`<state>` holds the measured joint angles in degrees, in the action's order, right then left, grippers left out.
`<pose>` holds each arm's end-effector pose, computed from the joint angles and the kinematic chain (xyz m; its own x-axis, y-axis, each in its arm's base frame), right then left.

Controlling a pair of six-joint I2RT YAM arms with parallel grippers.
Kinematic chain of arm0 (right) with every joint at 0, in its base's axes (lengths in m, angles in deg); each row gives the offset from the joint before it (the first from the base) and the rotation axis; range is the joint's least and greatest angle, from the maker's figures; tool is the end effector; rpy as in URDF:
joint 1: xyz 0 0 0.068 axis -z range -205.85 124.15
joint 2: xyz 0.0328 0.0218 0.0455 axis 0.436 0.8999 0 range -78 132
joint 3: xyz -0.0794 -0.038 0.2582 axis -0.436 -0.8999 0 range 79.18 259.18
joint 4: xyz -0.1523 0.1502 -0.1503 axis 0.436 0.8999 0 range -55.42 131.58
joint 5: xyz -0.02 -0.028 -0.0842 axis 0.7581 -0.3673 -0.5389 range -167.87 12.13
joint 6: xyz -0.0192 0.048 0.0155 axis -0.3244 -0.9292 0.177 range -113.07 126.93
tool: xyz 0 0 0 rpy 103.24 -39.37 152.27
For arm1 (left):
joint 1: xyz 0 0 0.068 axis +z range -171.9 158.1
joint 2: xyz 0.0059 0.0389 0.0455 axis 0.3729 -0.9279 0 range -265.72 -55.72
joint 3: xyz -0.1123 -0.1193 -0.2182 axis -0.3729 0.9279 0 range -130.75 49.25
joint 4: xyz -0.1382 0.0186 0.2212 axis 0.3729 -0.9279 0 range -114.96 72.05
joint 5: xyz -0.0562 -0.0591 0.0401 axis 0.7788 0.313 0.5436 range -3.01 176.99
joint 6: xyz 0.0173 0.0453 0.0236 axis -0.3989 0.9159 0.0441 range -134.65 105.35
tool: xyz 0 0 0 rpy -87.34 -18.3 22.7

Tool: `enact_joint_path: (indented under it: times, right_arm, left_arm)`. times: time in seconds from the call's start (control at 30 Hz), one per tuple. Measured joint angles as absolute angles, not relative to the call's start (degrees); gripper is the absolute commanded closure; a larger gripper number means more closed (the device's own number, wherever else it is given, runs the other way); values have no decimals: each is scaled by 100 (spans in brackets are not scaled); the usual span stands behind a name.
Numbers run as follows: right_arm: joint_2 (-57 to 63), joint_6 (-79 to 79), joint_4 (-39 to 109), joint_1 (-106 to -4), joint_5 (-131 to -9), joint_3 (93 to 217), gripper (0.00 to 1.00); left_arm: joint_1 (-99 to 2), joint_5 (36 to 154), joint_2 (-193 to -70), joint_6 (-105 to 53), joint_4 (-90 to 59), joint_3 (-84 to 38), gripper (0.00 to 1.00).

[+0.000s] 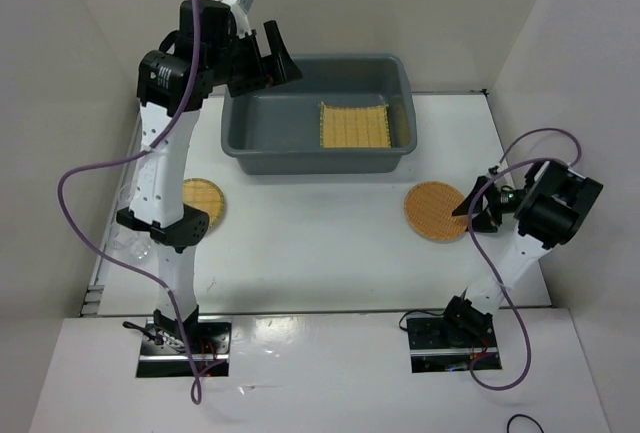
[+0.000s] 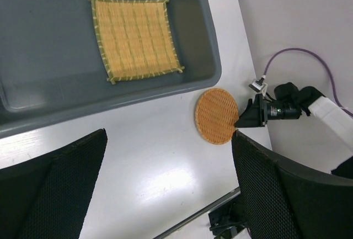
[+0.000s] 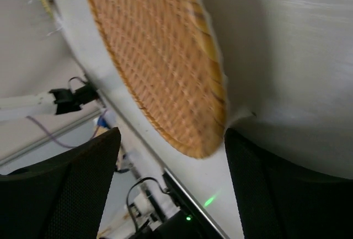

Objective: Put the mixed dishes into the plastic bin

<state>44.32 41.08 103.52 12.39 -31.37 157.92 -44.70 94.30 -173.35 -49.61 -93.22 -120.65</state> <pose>0.2847 -0.1915 0.1201 -0.9621 0.2662 -0.0591 0.1260 0.6261 0.7695 0.3167 -0.1381 0.5353 -0.5772 -0.3739 -0.7260 0.1973 0.7989 -0.5683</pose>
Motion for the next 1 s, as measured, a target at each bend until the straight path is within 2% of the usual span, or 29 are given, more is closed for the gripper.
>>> enact_joint_path:
  times: [0.07,0.1,0.17,0.2,0.3,0.43,0.53,0.63,0.8,0.87,1.0]
  right_arm:
    - [4580,4128,10499,1081,-3015,15792,27]
    - [4648,4137,10556,987,-2993,15794,38]
    - [4788,4167,10582,806,-3052,15790,54]
    - [4871,4172,10588,745,-3058,15790,77]
    - [5074,4154,10529,653,-3006,15790,91]
    - [5055,3995,10460,747,-2897,15773,100]
    - [4900,3844,10287,806,-2914,15635,100]
    - [4596,3842,10103,810,-2947,15493,100]
    - [3809,4266,10114,900,-3106,15582,100]
    - [3568,4587,10379,1057,-3165,15908,100]
    - [3007,5063,10477,1322,-3272,16221,100]
  left_arm:
    - [-4470,9426,-17210,-4961,-9346,-11923,0]
    - [-4470,9408,-17138,-4961,-9346,-11862,0]
    - [-4470,9362,-16952,-4961,-9335,-11687,0]
    - [-4470,9327,-16845,-4963,-9342,-11569,0]
    - [-4470,9231,-16506,-4959,-9329,-11171,0]
    - [-4470,9093,-16176,-4959,-9331,-10699,0]
    - [-4470,8999,-15886,-4959,-9184,-10107,0]
    - [-4418,9021,-15107,-5042,-8459,-8544,0]
    - [-3987,9533,-13016,-5601,-6697,-4920,0]
    - [-3767,9664,-12404,-5857,-6373,-4138,0]
    - [-3631,9819,-11938,-5988,-6076,-3661,0]
